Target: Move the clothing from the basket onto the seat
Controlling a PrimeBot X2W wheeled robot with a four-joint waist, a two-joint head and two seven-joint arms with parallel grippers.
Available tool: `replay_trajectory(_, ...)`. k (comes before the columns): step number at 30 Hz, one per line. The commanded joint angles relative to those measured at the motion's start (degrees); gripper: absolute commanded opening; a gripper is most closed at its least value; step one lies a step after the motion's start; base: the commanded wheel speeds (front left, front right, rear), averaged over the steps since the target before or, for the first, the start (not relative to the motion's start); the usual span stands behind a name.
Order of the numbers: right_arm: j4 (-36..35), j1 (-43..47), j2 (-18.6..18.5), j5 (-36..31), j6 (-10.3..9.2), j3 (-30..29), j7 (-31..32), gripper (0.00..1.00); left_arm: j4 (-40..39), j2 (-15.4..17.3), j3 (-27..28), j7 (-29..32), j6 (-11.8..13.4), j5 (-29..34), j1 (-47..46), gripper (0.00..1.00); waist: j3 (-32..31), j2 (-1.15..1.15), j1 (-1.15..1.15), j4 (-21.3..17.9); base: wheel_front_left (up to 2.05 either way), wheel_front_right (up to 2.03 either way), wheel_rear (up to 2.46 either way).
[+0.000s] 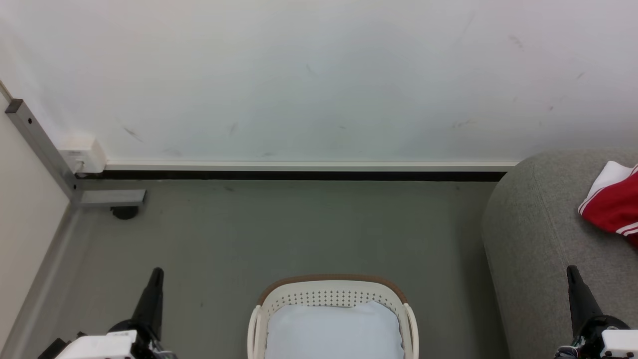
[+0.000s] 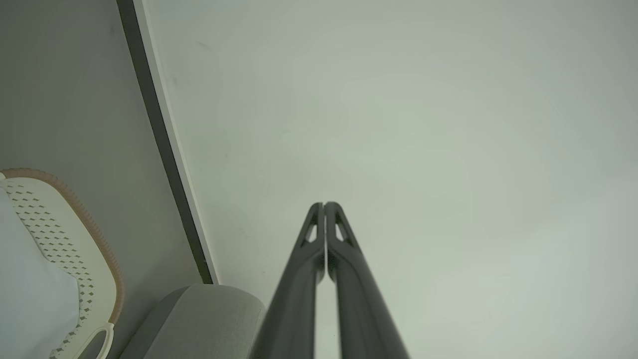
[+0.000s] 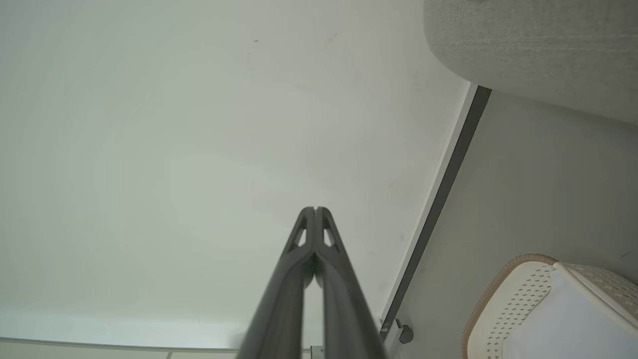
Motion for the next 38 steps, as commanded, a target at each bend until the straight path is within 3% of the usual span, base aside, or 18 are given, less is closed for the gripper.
replay_trajectory(1,-0.2,-0.6,0.0,0.1,-0.12,-0.2,0.2,0.0,-0.2,0.5,0.2,0.2,-0.3,-0.7,-0.5,0.0,0.0,0.0,0.0,0.0,0.0,0.0,0.0)
replay_trajectory(38,-0.2,-0.6,0.0,0.0,-0.12,-0.3,0.2,0.0,-0.2,0.5,0.2,0.2,-0.3,-0.7,-0.5,0.0,0.0,0.0,0.0,0.0,0.0,0.0,0.0)
